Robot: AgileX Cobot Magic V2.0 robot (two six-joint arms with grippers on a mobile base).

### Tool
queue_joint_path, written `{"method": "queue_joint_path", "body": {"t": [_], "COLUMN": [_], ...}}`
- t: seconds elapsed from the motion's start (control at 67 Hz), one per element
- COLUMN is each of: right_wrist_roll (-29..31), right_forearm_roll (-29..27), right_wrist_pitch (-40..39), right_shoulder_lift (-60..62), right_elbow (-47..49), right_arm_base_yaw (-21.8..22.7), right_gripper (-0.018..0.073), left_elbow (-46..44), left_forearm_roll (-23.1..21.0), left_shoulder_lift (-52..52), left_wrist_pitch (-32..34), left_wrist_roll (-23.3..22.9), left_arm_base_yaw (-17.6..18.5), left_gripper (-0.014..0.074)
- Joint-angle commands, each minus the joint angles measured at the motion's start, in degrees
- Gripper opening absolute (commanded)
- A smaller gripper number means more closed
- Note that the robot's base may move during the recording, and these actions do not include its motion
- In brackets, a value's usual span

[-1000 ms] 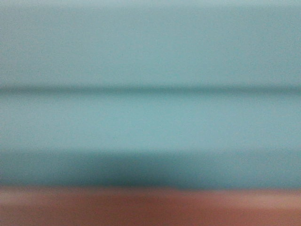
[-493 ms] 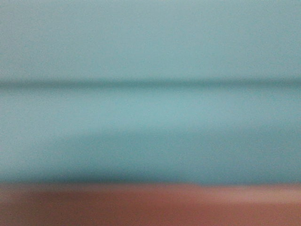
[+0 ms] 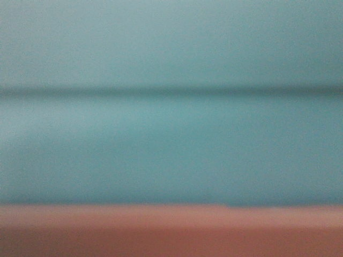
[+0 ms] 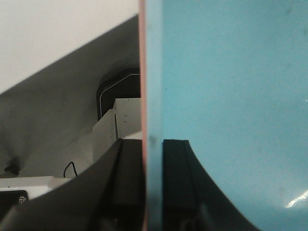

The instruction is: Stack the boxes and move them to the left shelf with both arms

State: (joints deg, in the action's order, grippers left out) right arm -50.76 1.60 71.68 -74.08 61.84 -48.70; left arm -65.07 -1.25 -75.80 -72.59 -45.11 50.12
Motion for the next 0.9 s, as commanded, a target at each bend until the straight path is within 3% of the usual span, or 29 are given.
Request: {"method": "queue_joint_path", "body": {"t": [0.0,0.881], "right_wrist_roll": [0.3,0.3], "right_forearm_roll": [0.6,0.6], "right_wrist_pitch": [1.4,1.4], "right_shoulder_lift": [1.9,1.9], "right_elbow": [1.7,1.7], "right_arm_base_yaw": [-0.1,-0.1], "right_gripper": [0.0056,0.0056], "left_elbow": [-2.0,-2.0], "left_forearm_roll": [-1.8,1.2], "left_shoulder_lift": [2.0,2.0], "left_wrist_pitch": [-4.2,-3.8], "left_wrist_roll": [-0.3,-0.2], "left_arm_base_yaw": [0.7,0.7], "left_gripper": [-0.0004,-0.0004]}}
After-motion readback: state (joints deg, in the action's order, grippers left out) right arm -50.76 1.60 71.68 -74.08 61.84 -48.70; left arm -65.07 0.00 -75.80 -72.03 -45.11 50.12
